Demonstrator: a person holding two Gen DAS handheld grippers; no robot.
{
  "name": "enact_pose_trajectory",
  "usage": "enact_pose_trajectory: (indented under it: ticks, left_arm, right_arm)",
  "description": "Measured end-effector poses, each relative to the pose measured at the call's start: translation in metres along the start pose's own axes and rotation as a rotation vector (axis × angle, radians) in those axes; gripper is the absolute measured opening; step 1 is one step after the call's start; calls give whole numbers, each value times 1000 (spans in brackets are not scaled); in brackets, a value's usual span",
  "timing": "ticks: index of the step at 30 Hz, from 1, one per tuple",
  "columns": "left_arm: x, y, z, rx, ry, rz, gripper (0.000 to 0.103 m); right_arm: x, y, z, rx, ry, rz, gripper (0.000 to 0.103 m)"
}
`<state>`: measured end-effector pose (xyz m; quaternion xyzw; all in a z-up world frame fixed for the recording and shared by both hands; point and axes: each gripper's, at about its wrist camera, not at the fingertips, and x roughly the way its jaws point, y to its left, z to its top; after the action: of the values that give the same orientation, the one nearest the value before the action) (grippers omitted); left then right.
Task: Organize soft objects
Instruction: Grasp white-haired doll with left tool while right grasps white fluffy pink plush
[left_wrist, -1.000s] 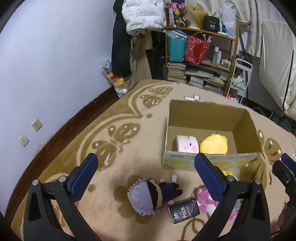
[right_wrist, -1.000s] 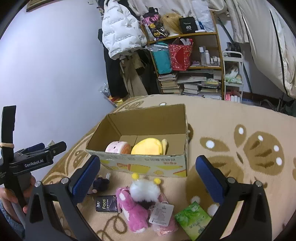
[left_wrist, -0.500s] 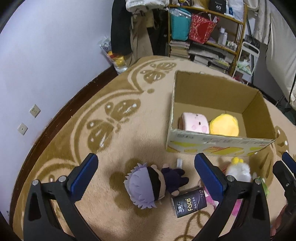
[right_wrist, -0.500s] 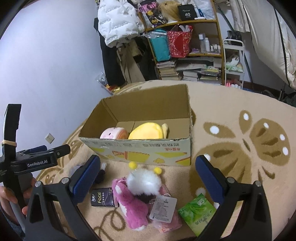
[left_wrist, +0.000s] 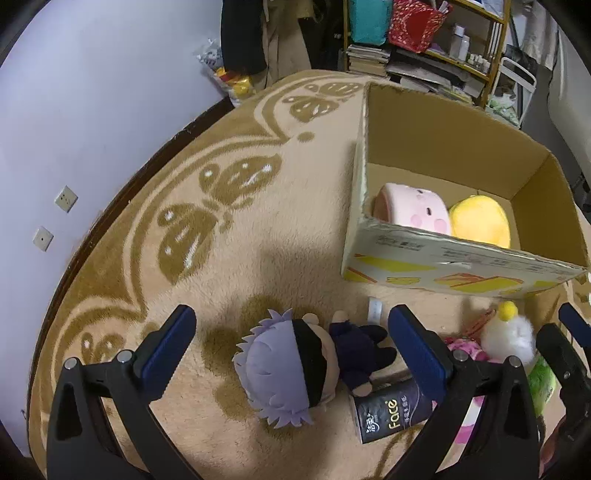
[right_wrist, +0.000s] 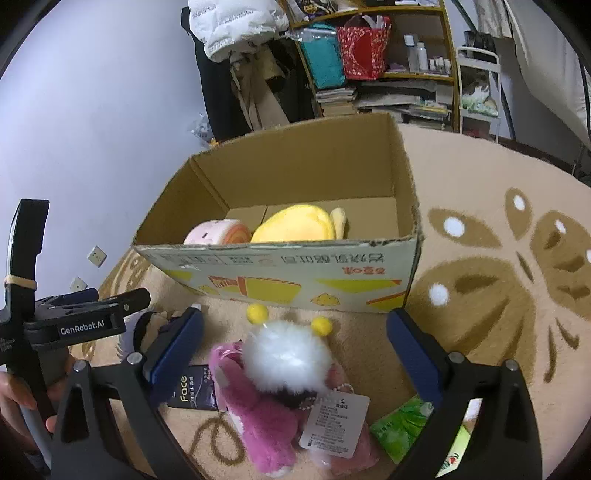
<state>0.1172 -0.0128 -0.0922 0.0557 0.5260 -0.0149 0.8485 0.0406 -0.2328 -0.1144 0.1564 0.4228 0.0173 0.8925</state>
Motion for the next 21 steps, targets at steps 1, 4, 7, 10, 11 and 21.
enact_pose_trajectory:
  ticks: [1, 4, 7, 10, 11, 21]
  left_arm:
    - [3, 0, 0, -5, 8, 1, 103]
    - [11, 1, 0, -13, 26, 10, 103]
    - [16, 2, 1, -20, 39, 26, 103]
    - [23, 4, 1, -31, 64, 29, 103]
    - [27, 5, 0, -33, 74, 30, 103]
    - [52, 3, -14, -22, 157, 27, 103]
  right_arm:
    - [2, 0, 0, -2, 5, -1, 103]
    - [9, 0, 1, -3, 16, -2, 103]
    - [15, -1, 0, 3, 31, -2, 103]
    - [19, -1, -1, 3, 42, -4, 103]
    - [21, -1, -1, 3, 46, -3, 102]
    - [34, -1, -4, -5, 84, -9, 99]
